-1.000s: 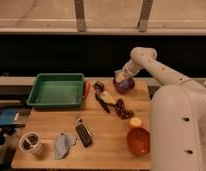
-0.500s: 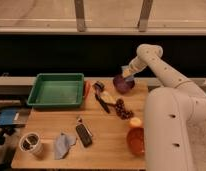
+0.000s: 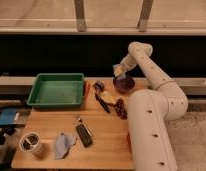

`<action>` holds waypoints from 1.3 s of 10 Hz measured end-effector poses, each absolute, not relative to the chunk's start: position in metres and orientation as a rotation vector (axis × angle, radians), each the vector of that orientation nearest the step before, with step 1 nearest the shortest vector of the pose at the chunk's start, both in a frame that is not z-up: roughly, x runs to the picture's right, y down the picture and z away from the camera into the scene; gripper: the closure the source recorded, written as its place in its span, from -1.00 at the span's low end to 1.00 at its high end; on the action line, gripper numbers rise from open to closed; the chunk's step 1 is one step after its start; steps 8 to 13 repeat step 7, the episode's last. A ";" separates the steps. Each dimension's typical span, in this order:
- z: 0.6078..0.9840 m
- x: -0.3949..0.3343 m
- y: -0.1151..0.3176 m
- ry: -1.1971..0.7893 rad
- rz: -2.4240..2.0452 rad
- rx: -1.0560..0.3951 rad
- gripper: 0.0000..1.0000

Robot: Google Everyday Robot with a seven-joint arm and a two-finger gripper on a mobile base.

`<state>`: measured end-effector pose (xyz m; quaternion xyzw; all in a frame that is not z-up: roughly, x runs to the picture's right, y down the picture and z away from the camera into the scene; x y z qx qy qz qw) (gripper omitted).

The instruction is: Wipe purple bowl with sponge

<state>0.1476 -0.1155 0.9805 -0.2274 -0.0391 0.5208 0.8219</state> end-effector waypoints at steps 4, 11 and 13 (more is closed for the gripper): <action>0.953 0.131 -0.086 -0.089 1.080 -0.512 0.82; 0.936 0.163 -0.073 -0.058 1.113 -0.496 0.82; 0.936 0.163 -0.073 -0.058 1.113 -0.496 0.82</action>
